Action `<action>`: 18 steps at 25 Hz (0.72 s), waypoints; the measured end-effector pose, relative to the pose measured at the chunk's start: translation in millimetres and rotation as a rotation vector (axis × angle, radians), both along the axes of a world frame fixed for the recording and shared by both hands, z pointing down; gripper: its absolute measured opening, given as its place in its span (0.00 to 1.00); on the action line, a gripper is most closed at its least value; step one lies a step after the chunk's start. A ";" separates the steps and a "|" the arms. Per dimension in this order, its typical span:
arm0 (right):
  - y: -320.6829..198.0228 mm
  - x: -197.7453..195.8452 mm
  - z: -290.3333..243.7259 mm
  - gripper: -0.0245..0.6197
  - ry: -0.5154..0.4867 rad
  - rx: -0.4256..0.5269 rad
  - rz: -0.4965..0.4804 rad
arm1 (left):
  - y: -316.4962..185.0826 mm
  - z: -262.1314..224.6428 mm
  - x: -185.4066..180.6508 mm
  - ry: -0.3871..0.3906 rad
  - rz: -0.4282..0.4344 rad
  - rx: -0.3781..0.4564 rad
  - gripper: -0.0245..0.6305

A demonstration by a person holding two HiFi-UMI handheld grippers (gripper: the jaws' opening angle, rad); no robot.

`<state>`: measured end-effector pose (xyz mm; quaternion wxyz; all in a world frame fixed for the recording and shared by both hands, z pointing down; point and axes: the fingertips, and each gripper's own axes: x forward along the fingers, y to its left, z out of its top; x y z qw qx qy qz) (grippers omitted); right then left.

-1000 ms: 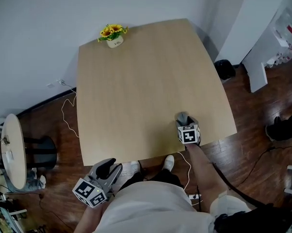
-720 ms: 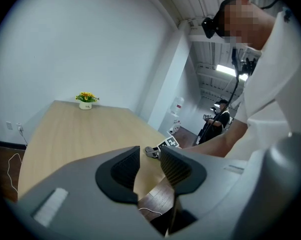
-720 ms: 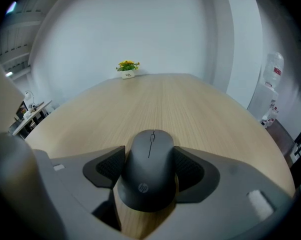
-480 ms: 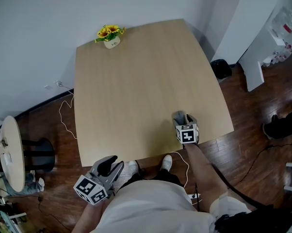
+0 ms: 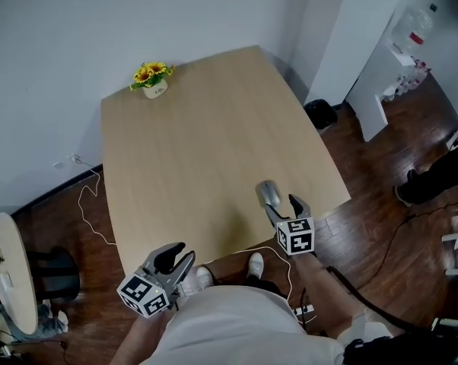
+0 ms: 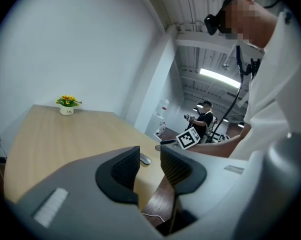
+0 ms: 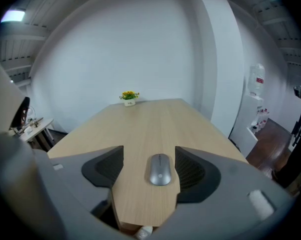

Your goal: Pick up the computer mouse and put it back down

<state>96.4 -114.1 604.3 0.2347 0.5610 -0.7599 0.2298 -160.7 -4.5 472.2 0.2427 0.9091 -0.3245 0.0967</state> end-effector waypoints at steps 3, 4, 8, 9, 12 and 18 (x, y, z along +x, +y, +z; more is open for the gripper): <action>28.7 -10.5 -34.0 0.55 -0.012 0.030 0.003 | -1.6 -0.3 -3.5 0.014 0.040 0.008 0.21; 38.6 -13.4 -45.2 0.55 -0.012 0.042 0.005 | -1.5 -0.1 -4.3 0.018 0.055 0.010 0.21; 71.9 -25.6 -84.9 0.55 -0.002 0.098 0.014 | -3.3 1.1 -6.7 0.034 0.111 0.018 0.21; 78.7 -29.5 -92.0 0.55 -0.001 0.106 0.016 | -4.2 1.6 -7.2 0.038 0.125 0.020 0.21; 99.3 -39.5 -109.0 0.55 -0.009 0.115 0.037 | -5.0 1.1 -8.6 0.046 0.171 0.027 0.21; 136.1 -48.3 -124.7 0.55 -0.012 0.120 0.090 | 0.9 1.0 -8.8 0.059 0.239 0.029 0.21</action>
